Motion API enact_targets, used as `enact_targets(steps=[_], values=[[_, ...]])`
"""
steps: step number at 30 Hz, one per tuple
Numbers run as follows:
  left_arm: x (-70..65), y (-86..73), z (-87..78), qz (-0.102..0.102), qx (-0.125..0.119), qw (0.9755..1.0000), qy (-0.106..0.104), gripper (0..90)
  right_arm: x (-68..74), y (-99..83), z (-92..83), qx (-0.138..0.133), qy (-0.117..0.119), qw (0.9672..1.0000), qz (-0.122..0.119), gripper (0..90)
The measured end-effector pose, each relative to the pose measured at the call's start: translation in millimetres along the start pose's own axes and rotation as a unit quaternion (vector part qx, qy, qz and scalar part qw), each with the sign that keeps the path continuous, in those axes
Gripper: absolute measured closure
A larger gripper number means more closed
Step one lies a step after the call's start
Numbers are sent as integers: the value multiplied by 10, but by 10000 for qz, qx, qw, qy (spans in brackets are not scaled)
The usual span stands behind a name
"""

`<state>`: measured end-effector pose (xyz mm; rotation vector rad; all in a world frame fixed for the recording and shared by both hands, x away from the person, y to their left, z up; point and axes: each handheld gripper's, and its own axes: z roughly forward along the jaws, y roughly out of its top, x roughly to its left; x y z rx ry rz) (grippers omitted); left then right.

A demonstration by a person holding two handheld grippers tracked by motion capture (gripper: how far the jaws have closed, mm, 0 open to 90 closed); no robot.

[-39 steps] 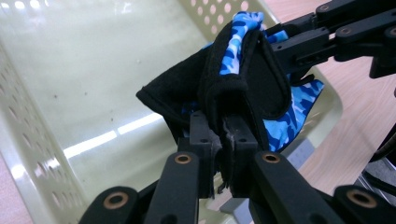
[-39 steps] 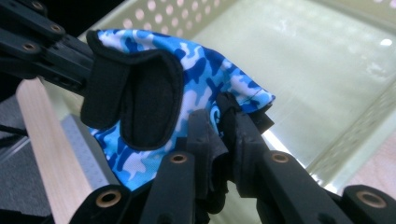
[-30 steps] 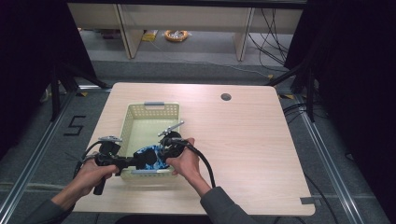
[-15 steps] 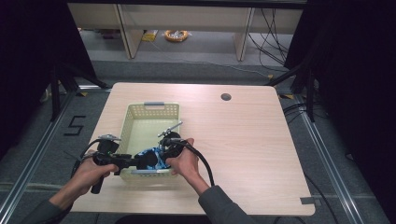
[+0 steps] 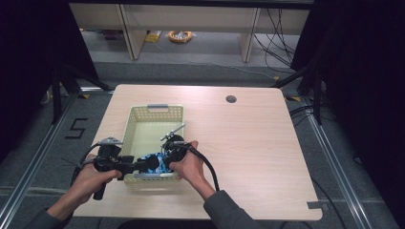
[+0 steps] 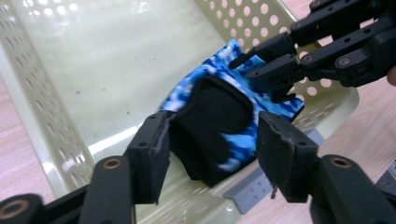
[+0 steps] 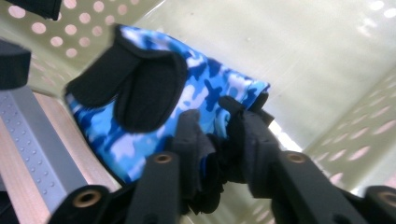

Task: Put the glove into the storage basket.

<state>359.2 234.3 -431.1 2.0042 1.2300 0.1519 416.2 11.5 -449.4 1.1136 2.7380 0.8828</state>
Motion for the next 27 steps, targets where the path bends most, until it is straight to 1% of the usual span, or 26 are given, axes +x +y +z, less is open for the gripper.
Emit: enact_targets(steps=[1, 2, 4, 5, 6, 7, 8, 9, 12, 13, 14, 15, 16, 17, 18, 19, 21, 22, 23, 24, 25, 26, 27], values=[[-3, 3, -10, 22, 45, 10000, -46, 423, 13, 5, -15, -12, -27, 10000, 11, 645], [-11, 3, -11, 17, 35, 10000, -42, 413, 24, 11, -38, -25, -46, 10000, 42, 641], [-28, 2, -18, 16, 10, 10000, -53, 398, 28, 28, -74, -132, -41, 9998, -114, 619], [-46, -2, -18, -16, -50, 10000, 17, 389, 39, 37, -100, -168, -23, 9998, -67, 605], [-58, -2, -21, -30, -66, 10000, -3, 382, 47, 46, -133, -191, -21, 9998, -33, 599], [-66, -2, -40, 21, -48, 10000, -39, 376, 73, 53, -174, -141, -9, 9998, 107, 591], [-78, -4, -45, 9, -98, 9999, -53, 368, 46, 62, -198, -350, 20, 9993, -124, 578], [-90, -2, -61, 91, -86, 9999, -94, 364, 46, 65, -218, -398, 29, 9991, -136, 570], [-132, -3, -90, 87, -140, 9998, -134, 342, 46, 59, -287, -498, 92, 9986, -166, 548], [-147, -6, -104, 102, -147, 9997, -148, 335, 44, 52, -313, -518, 103, 9985, -132, 542], [-161, -7, -115, 78, -152, 9997, -184, 330, 30, 45, -333, -583, 79, 9981, -157, 537], [-186, -12, -122, 24, -226, 9996, -172, 327, 27, 35, -352, -642, 88, 9978, -106, 532], [-202, -16, -123, 0, -285, 9994, -186, 322, 20, 23, -390, -638, 125, 9979, -53, 522], [-214, -21, -147, 78, -254, 9994, -226, 320, 11, 17, -409, -664, 118, 9977, -49, 518], [-231, -26, -142, 19, -334, 9991, -271, 317, 6, -1, -440, -685, 122, 9976, 11, 510], [-256, -32, -143, -25, -370, 9988, -332, 313, -8, -12, -449, -753, 135, 9971, -33, 503], [-293, -50, -148, 84, -326, 9988, -360, 307, -23, -44, -501, -762, 155, 9970, -51, 489], [-320, -60, -139, 103, -358, 9984, -423, 304, -35, -70, -518, -835, 133, 9964, -21, 475], [-355, -76, -128, 132, -385, 9982, -448, 302, -50, -92, -552, -803, 146, 9967, -6, 468], [-374, -83, -123, 140, -359, 9980, -507, 299, -69, -122, -561, -916, 203, 9956, 40, 461], [-402, -94, -117, 169, -363, 9978, -528, 298, -82, -138, -586, -896, 191, 9958, 52, 456], [-425, -102, -111, 172, -371, 9975, -578, 296, -87, -163, -602, -875, 150, 9958, 238, 456], [-472, -116, -95, 189, -398, 9971, -627, 295, -96, -180, -623, -854, 100, 9960, 250, 456]])
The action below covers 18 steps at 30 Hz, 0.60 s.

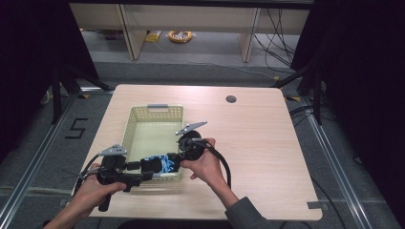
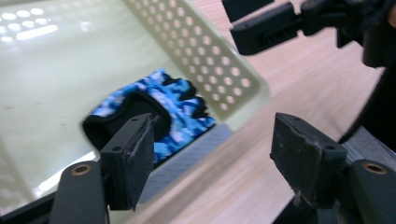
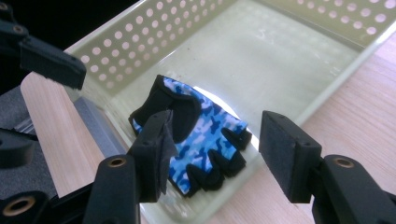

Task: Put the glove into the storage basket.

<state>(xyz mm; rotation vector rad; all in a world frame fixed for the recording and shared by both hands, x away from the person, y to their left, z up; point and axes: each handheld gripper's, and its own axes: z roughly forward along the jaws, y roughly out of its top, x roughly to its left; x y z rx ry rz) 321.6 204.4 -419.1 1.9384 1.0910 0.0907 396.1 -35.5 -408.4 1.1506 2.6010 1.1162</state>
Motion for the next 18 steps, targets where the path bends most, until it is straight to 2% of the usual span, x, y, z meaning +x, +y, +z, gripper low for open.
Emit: enact_targets(steps=[1, 2, 5, 7, 8, 9, 10, 14, 15, 16, 17, 18], values=[[-15, -4, 7, 21, 21, 10000, -58, 293, -31, -27, -29, -140, 143, 9997, -144, 454], [-47, -11, 14, 71, 36, 10000, -50, 292, -48, -37, -45, -175, 134, 9996, -176, 452], [-127, -30, 39, 103, -6, 9999, -115, 292, -81, -85, -126, -165, 143, 9997, -57, 447], [-169, -39, 48, 162, -19, 9997, -159, 291, -111, -116, -180, -236, 191, 9995, -89, 442], [-195, -45, 51, 167, -30, 9997, -179, 291, -110, -135, -210, -233, 134, 9996, 8, 442], [-224, -52, 57, 189, -54, 9996, -221, 291, -133, -151, -232, -254, 197, 9995, -63, 442], [-239, -57, 63, 210, -63, 9994, -258, 291, -133, -177, -259, -269, 213, 9994, 21, 441], [-310, -81, 85, 242, -84, 9990, -356, 291, -180, -242, -327, -330, 172, 9993, -59, 436], [-324, -90, 98, 225, -145, 9991, -328, 290, -191, -273, -343, -430, 113, 9990, -33, 432], [-322, -93, 100, 266, -105, 9989, -360, 289, -217, -286, -366, -409, 165, 9990, -66, 431], [-327, -94, 96, 316, -74, 9990, -318, 285, -228, -301, -385, -418, 167, 9990, -32, 428], [-338, -101, 108, 297, -156, 9990, -302, 282, -226, -319, -396, -469, 98, 9988, 58, 425]])
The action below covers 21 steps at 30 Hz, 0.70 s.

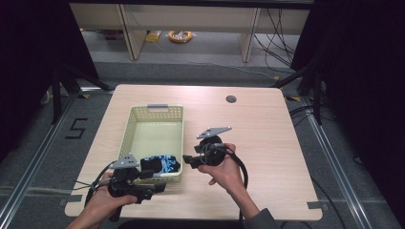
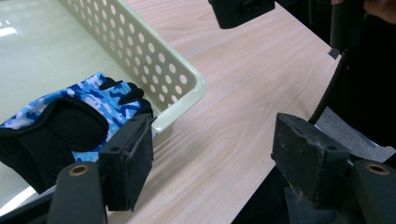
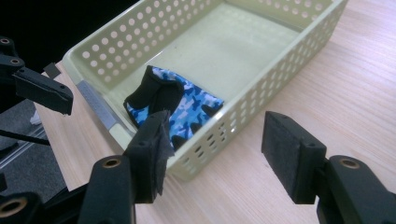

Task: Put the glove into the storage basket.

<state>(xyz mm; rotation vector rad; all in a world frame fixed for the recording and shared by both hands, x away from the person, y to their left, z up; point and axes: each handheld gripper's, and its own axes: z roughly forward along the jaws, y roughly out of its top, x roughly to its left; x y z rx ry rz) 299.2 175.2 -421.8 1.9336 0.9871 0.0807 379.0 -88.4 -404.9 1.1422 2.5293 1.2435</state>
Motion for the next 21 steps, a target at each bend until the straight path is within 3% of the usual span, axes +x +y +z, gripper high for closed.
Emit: enact_targets(steps=[6, 9, 15, 16, 21], values=[[-26, -20, 29, 81, 28, 10000, -16, 275, -60, -55, -79, -44, 104, 9999, 11, 407], [-53, -33, 59, 111, -36, 9999, 26, 273, -87, -91, -124, -70, 24, 10000, -21, 396], [-79, -63, 112, 221, -2, 9998, -15, 271, -122, -168, -184, -128, 79, 9998, 110, 381], [-84, -72, 121, 250, 32, 9997, -4, 270, -149, -173, -184, -189, 98, 9998, -49, 379], [-107, -113, 172, 278, -1, 9996, 8, 266, -187, -266, -262, -237, 28, 9996, 149, 370]])
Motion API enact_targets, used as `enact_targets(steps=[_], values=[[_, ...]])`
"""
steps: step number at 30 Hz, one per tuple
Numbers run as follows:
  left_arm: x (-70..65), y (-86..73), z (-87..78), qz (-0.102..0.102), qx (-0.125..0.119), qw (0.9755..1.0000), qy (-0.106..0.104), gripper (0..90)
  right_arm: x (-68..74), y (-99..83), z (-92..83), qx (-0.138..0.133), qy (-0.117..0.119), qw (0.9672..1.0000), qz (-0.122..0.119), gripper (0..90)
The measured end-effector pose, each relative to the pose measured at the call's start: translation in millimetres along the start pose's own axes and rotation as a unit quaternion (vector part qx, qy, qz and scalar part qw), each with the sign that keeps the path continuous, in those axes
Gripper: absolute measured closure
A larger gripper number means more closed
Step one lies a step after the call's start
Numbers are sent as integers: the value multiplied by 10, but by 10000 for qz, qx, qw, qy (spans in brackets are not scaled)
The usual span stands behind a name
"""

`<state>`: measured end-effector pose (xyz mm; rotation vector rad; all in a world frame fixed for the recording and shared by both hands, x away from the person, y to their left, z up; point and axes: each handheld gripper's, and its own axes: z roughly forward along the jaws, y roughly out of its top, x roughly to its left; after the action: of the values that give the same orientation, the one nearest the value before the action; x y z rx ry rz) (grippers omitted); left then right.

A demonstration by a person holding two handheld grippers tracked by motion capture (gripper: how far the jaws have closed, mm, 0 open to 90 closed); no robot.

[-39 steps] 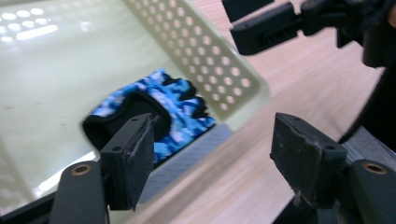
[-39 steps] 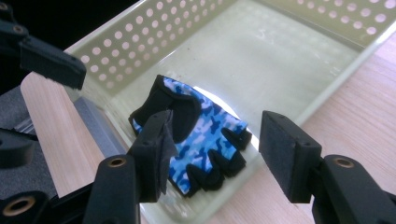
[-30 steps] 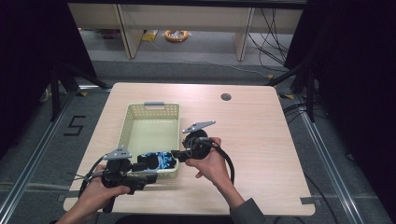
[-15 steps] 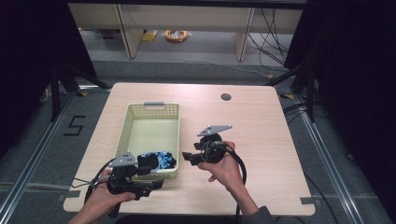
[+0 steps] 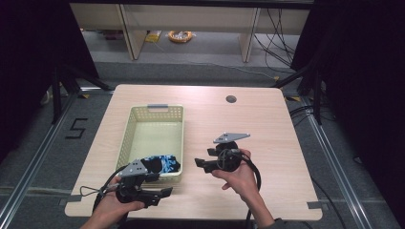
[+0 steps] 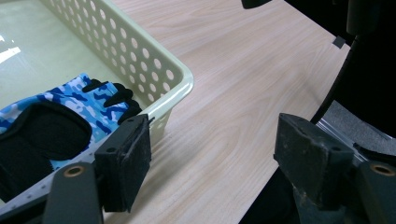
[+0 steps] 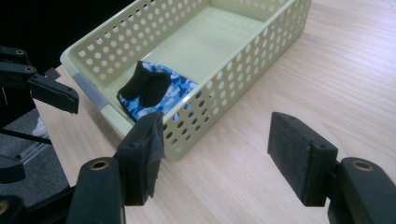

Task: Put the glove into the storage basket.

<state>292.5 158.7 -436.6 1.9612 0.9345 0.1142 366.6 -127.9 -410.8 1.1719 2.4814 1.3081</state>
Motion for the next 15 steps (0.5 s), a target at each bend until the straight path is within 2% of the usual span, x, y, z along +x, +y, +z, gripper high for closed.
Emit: enact_targets(steps=[3, 4, 5, 6, 7, 9, 10, 13, 14, 15], values=[[-21, -21, 28, 75, -43, 10000, 33, 264, -31, -50, -28, -83, 41, 9999, 65, 365], [-27, -29, 38, 75, -31, 10000, -13, 263, -20, -69, -44, -44, 60, 9998, 179, 364], [-32, -33, 41, 113, -20, 9999, 9, 263, -53, -91, -48, -120, 54, 9999, 37, 361], [-45, -46, 55, 74, -60, 10000, 18, 263, -51, -106, -64, -92, 26, 9999, 97, 360], [-48, -58, 72, 64, -49, 10000, -55, 261, -67, -125, -75, -117, 7, 9999, 54, 359], [-56, -76, 80, 115, 18, 9999, -30, 260, -73, -168, -95, -170, -10, 9998, 116, 356], [-70, -86, 92, 87, -25, 10000, -17, 260, -82, -190, -119, -134, -91, 9998, 106, 354], [-78, -104, 107, 228, 6, 9997, -20, 259, -96, -248, -127, -225, -102, 9997, 85, 351], [-77, -110, 111, 297, 17, 9996, 1, 259, -91, -272, -125, -235, -28, 9996, 141, 350], [-81, -115, 115, 281, 23, 9996, -8, 259, -90, -290, -126, -221, 3, 9996, 163, 350]])
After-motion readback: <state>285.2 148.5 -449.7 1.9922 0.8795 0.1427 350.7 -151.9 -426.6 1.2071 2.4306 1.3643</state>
